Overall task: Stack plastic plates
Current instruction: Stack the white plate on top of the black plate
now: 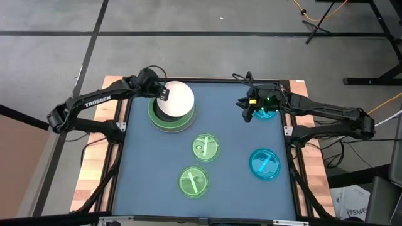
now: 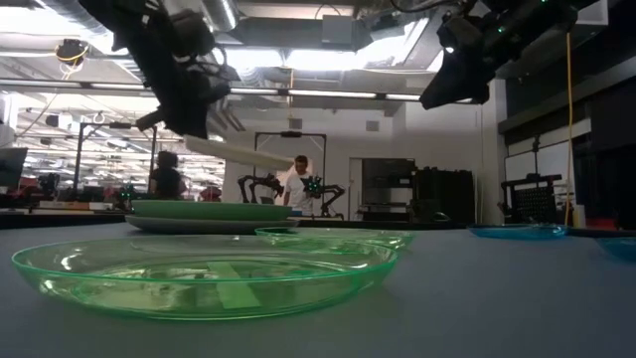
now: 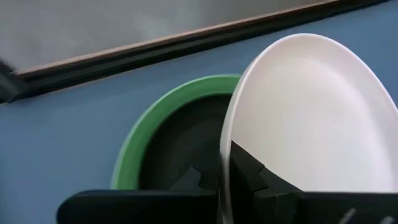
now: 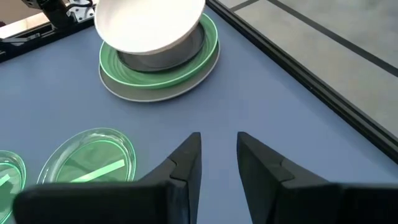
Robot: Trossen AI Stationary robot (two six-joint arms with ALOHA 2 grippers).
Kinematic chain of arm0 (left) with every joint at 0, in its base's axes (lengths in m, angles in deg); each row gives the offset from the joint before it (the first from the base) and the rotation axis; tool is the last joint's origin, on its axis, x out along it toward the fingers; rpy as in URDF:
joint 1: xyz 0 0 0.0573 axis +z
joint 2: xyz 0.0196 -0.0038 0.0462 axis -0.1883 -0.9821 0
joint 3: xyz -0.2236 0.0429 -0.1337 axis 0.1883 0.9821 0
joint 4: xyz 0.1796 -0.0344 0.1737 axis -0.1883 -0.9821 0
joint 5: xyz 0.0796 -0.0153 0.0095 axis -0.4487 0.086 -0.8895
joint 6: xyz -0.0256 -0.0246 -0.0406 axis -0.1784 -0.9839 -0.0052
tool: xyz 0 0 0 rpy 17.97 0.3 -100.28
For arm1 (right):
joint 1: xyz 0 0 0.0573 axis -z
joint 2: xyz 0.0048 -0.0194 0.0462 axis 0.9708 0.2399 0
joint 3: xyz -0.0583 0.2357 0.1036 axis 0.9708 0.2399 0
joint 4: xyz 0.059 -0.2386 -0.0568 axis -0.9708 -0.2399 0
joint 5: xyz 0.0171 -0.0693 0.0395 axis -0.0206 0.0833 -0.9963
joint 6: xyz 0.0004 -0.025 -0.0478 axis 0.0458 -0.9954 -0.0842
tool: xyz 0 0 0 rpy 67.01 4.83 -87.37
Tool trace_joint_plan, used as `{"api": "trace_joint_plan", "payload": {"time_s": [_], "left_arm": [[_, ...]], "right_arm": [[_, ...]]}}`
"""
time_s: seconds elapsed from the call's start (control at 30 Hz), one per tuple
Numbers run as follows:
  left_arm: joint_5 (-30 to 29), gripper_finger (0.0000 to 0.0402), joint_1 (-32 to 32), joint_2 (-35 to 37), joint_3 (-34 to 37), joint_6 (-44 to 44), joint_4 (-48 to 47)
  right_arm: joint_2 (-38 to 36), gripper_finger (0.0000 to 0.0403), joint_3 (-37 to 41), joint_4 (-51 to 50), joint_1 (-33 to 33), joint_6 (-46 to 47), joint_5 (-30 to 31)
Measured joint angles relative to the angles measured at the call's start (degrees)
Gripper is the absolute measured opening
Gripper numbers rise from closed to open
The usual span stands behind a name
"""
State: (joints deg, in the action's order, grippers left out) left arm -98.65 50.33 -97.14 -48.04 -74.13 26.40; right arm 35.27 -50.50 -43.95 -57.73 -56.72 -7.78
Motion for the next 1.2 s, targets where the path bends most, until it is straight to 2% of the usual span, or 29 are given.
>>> {"api": "trace_joint_plan", "payload": {"time_s": [0.53,0.77,1.2], "left_arm": [[-0.94,0.0002,3.25,-8.79,0.04,1.07,-1.38],[-1.17,0.0003,5.21,-10.24,0.06,1.1,-2.04],[-1.09,0.0014,5.07,-10.89,0.04,1.03,-2.01]], "right_arm": [[0.01,0.0092,0.0,0.01,0.0,0.0,-0.01],[0.01,0.0092,0.0,0.02,0.0,0.0,-0.01],[0.01,0.0092,0.0,0.02,0.0,0.0,-0.01]]}}
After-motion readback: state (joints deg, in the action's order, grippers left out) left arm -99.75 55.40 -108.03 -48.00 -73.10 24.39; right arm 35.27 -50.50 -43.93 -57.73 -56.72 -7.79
